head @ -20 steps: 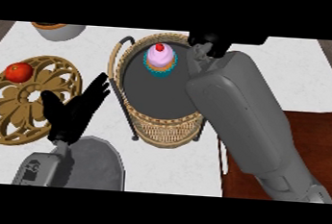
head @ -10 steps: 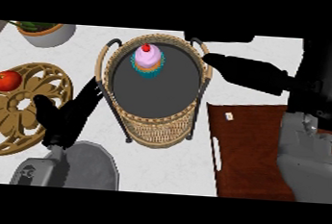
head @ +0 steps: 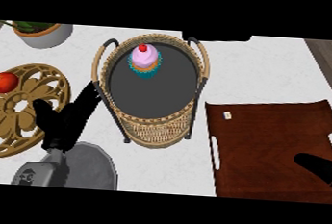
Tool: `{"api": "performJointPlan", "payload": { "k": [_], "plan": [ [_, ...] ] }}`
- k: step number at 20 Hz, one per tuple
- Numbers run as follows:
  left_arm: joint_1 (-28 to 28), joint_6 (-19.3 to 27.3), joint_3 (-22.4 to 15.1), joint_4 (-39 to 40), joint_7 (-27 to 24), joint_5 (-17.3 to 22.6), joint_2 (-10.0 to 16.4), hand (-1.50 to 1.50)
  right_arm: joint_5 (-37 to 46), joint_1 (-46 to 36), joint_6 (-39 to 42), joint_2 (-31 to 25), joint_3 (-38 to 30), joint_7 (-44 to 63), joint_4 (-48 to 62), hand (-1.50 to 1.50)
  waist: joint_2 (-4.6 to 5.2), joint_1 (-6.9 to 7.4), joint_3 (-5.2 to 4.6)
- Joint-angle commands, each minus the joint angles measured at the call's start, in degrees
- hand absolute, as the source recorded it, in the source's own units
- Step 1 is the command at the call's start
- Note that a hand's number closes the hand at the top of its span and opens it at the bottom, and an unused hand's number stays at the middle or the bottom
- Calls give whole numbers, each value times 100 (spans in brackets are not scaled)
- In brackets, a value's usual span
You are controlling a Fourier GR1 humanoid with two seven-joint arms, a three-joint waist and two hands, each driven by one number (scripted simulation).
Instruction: Pick the cupcake from the tray and place it in the tiered basket
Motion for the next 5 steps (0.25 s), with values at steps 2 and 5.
{"api": "performJointPlan", "payload": {
  "k": [2,5],
  "plan": [
    [-59,-188,200,43,-1,165,207,0,-1524,955,668,-558,-1558,261,-1160,-150,10,-11,3],
    [-22,132,-42,137,-104,-117,-120,0,-2384,1414,959,-628,-2394,-190,-1113,-150,4,-39,8]
  ]
}}
